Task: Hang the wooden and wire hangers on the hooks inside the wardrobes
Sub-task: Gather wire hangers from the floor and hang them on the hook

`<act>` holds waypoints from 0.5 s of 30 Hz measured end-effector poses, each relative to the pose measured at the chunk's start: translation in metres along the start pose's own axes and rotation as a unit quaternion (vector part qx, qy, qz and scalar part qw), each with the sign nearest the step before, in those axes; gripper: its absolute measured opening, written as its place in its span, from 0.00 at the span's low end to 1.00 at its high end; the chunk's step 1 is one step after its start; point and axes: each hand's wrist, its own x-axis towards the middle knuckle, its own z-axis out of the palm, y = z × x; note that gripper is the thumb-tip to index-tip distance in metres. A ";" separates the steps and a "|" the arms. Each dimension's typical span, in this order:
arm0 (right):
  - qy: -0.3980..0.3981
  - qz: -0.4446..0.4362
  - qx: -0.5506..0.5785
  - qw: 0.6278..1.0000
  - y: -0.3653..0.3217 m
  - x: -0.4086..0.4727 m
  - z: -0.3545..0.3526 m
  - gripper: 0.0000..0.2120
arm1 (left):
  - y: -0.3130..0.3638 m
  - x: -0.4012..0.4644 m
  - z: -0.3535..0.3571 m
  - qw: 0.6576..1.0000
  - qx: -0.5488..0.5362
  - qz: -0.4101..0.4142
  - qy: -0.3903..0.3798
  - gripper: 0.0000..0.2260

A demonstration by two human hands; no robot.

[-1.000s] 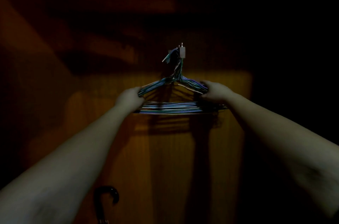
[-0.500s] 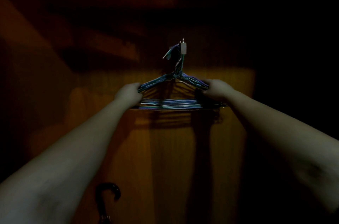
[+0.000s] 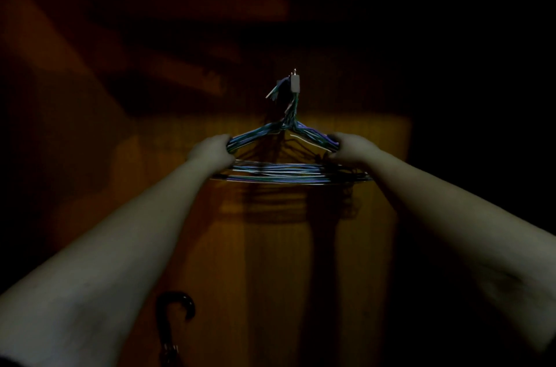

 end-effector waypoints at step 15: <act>0.015 0.000 -0.003 1.000 -0.001 -0.065 -0.036 0.35 | 0.015 -0.063 -0.043 0.999 -0.011 -0.007 0.030 0.26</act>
